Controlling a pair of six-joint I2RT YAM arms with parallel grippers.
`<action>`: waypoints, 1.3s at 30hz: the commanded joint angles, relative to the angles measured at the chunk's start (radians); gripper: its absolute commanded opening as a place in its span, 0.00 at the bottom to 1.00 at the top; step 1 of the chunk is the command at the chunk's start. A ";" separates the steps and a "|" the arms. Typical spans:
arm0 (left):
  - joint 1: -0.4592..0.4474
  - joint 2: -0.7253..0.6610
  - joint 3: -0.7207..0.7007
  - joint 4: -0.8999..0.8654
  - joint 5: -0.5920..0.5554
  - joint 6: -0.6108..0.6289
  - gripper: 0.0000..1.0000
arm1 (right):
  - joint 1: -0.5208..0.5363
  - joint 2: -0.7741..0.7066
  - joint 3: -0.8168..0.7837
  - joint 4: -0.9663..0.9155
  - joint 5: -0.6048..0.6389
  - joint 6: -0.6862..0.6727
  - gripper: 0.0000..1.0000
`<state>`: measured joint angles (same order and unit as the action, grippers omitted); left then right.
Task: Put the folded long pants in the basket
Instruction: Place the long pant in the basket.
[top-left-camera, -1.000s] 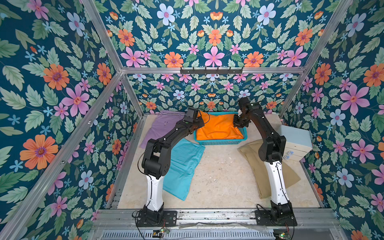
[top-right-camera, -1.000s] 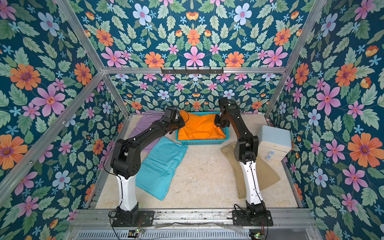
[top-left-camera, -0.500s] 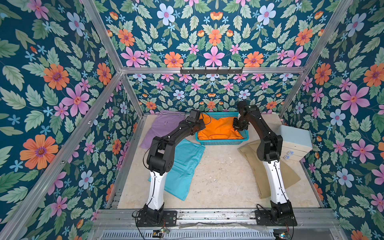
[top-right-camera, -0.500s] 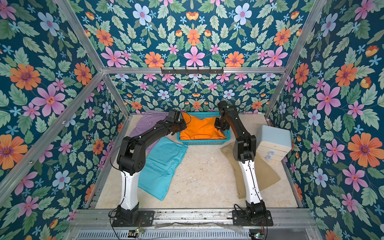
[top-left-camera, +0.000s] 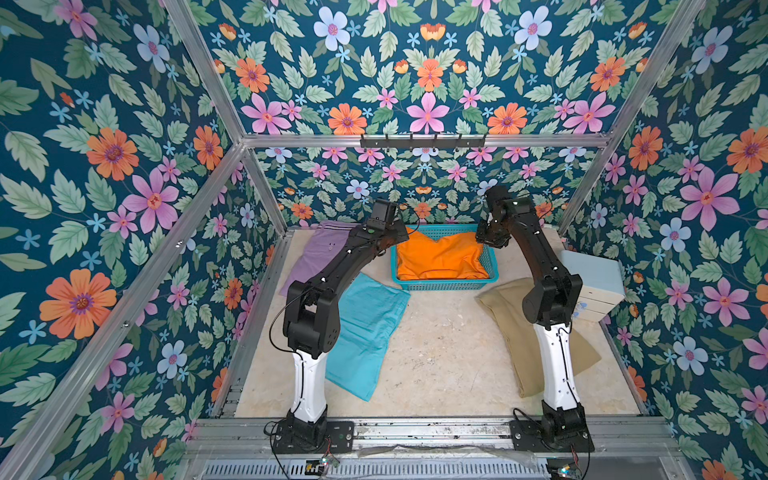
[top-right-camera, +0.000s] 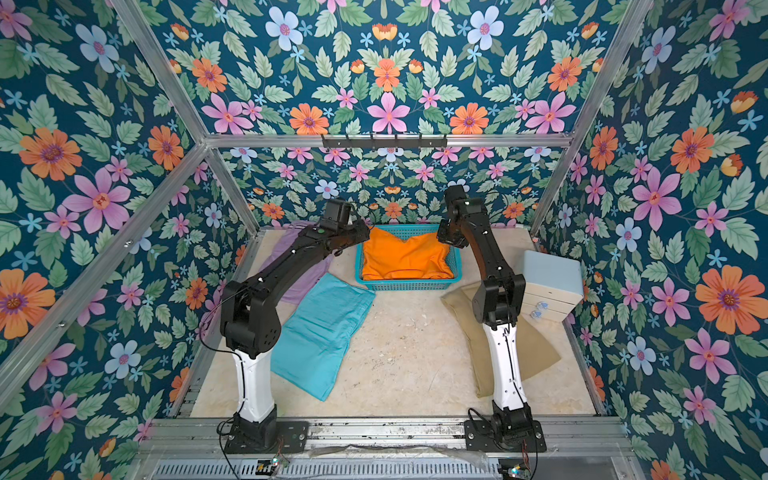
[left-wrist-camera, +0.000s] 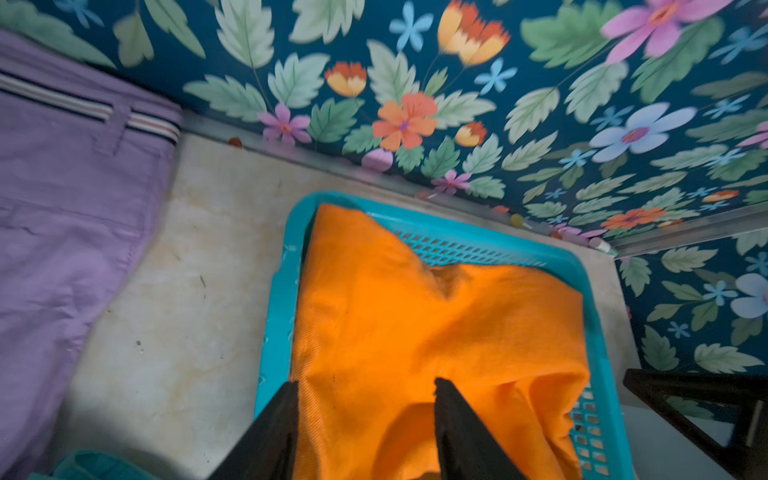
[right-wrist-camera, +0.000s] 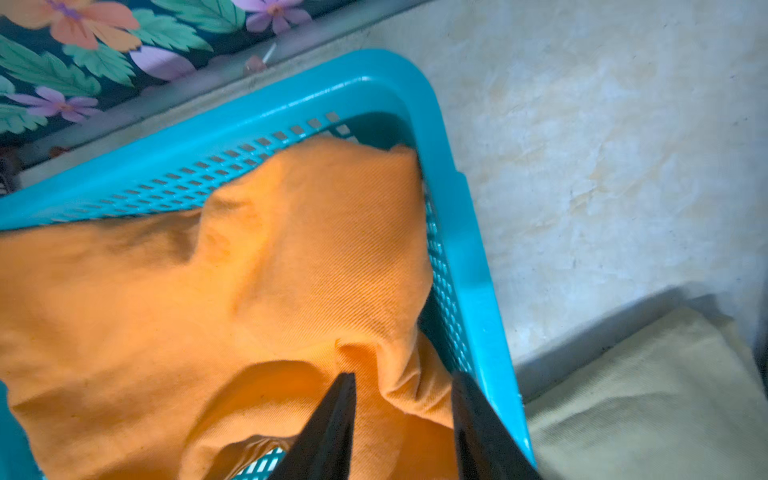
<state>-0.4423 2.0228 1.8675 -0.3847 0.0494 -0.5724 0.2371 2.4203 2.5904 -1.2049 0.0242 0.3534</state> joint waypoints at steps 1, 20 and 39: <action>0.000 -0.013 0.003 -0.042 0.017 0.044 0.57 | -0.009 0.011 -0.005 0.007 -0.029 0.015 0.43; -0.012 0.181 -0.030 0.058 0.233 0.085 0.27 | -0.012 0.188 0.045 0.159 0.008 0.080 0.19; -0.011 -0.388 -0.489 0.186 0.218 0.046 0.64 | 0.058 -0.802 -1.056 0.289 0.025 0.105 0.61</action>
<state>-0.4530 1.6943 1.4597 -0.2245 0.2607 -0.4984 0.2893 1.7050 1.7241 -0.9546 -0.0170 0.4252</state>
